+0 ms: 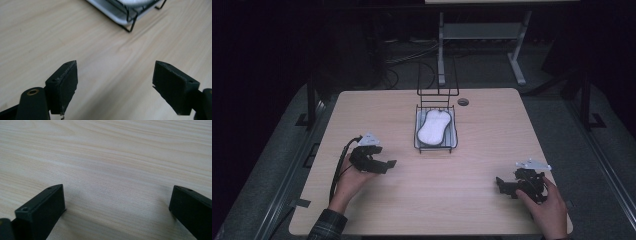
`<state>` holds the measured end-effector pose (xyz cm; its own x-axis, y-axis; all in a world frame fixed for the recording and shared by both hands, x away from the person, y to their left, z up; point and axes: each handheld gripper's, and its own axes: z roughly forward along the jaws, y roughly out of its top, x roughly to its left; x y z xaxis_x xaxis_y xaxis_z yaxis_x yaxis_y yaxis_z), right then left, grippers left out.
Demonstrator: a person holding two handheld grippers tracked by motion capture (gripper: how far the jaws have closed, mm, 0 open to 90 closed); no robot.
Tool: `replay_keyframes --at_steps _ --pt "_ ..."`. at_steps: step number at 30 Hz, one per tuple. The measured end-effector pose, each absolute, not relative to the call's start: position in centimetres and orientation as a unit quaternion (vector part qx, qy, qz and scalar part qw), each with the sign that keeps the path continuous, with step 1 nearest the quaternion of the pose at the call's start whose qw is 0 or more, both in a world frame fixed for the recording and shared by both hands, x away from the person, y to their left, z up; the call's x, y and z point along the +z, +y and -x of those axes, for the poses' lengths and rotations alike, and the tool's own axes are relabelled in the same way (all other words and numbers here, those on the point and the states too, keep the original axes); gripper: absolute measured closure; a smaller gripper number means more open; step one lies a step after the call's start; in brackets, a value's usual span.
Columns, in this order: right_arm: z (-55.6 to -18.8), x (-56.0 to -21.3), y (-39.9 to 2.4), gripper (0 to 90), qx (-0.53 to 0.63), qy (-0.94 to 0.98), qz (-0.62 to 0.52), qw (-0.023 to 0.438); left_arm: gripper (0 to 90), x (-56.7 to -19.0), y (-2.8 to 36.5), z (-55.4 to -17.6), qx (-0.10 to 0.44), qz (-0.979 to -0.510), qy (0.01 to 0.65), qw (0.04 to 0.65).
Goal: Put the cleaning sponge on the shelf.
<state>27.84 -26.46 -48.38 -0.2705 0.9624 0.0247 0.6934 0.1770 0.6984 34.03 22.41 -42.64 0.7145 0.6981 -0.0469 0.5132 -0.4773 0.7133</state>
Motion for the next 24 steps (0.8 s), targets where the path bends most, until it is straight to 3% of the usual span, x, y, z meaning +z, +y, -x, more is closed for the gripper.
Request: replay_keyframes --at_steps 15,24 --pt "-27.8 -48.4 -26.5 0.0 0.308 0.735 -0.563 0.219 14.8 -44.7 25.2 -28.6 0.133 -0.853 0.370 0.342" --pt "-27.8 -48.4 -26.5 0.0 0.308 0.735 -0.563 0.219 13.5 -46.1 26.4 -27.1 0.134 -0.857 0.378 0.325"
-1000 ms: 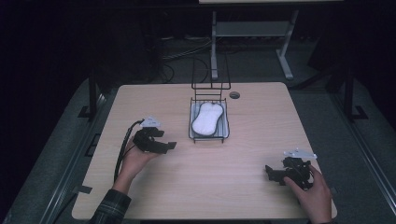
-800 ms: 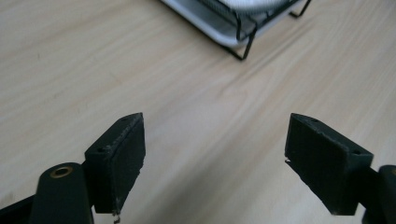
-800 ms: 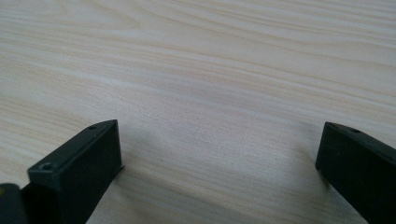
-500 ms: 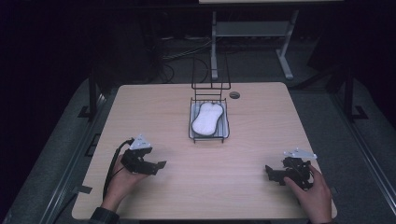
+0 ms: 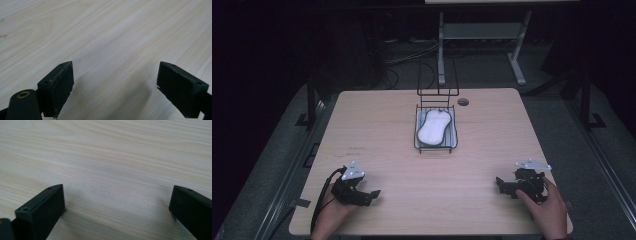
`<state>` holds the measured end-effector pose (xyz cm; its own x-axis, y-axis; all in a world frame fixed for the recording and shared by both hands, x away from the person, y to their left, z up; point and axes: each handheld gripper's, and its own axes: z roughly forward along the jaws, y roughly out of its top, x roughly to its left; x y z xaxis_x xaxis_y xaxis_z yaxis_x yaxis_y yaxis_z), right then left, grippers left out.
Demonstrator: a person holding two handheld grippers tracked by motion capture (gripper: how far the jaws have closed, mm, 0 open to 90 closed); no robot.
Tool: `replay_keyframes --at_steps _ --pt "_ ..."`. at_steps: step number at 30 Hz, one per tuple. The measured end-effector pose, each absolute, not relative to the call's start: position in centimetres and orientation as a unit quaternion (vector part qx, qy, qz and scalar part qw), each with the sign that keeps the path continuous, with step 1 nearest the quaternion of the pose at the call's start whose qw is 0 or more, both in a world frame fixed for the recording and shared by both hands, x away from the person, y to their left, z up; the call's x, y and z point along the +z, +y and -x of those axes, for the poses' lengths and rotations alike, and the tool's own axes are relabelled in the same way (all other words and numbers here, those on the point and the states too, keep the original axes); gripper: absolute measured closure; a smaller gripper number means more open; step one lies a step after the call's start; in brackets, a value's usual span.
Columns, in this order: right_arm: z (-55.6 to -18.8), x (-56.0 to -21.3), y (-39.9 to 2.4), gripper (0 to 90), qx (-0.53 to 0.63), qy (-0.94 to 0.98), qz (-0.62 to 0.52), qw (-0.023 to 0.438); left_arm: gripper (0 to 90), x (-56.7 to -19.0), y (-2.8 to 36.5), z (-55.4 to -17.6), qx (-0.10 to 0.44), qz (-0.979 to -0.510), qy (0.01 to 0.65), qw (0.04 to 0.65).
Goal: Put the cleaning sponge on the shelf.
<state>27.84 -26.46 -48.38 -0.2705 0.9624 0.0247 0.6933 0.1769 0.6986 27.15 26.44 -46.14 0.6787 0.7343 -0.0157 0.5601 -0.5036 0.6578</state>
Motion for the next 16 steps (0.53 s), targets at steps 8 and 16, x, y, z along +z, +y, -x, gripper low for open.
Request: replay_keyframes --at_steps 8,16 --pt "-27.8 -48.4 -26.5 0.0 0.307 0.735 -0.563 0.219 12.8 -47.0 26.8 -26.7 0.149 -0.855 0.367 0.335" --pt "-27.8 -48.4 -26.5 0.0 0.308 0.735 -0.563 0.219 13.0 -47.5 27.2 -26.4 0.159 -0.846 0.360 0.360"
